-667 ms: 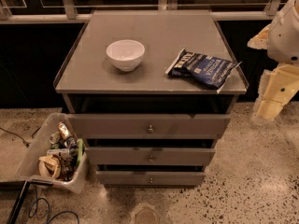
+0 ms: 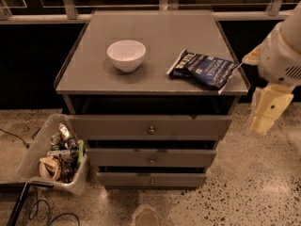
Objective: Open bottom drawer
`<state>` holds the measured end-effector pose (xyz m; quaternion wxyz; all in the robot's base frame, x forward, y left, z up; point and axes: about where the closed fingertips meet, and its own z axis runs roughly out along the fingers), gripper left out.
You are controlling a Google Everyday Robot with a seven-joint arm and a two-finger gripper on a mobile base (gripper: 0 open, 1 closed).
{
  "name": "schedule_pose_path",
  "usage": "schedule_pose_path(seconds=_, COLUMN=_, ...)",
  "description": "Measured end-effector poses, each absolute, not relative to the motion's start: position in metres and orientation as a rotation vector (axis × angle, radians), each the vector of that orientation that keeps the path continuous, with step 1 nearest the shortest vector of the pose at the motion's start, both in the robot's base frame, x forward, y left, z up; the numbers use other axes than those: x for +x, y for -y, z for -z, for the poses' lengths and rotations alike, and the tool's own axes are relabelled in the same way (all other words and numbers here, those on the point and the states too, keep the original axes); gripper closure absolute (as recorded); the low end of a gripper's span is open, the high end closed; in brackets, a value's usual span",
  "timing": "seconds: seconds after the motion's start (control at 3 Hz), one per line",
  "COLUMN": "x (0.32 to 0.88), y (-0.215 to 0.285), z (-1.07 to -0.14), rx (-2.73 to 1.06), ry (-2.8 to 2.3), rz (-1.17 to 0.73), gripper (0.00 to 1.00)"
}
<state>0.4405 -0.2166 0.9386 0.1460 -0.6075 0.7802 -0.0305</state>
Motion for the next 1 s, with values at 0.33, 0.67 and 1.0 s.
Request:
schedule_pose_path(seconds=0.33, x=0.434, y=0.221, z=-0.877, rx=-1.802, ry=-2.265, rz=0.066, gripper=0.0)
schedule_pose_path(seconds=0.67, x=0.415, y=0.215, z=-0.821, rx=-1.865, ry=-2.214, rz=0.043, gripper=0.0)
schedule_pose_path(seconds=1.0, x=0.4, y=0.219, z=-0.769, rx=-1.882, ry=-2.117, rz=0.009, gripper=0.0)
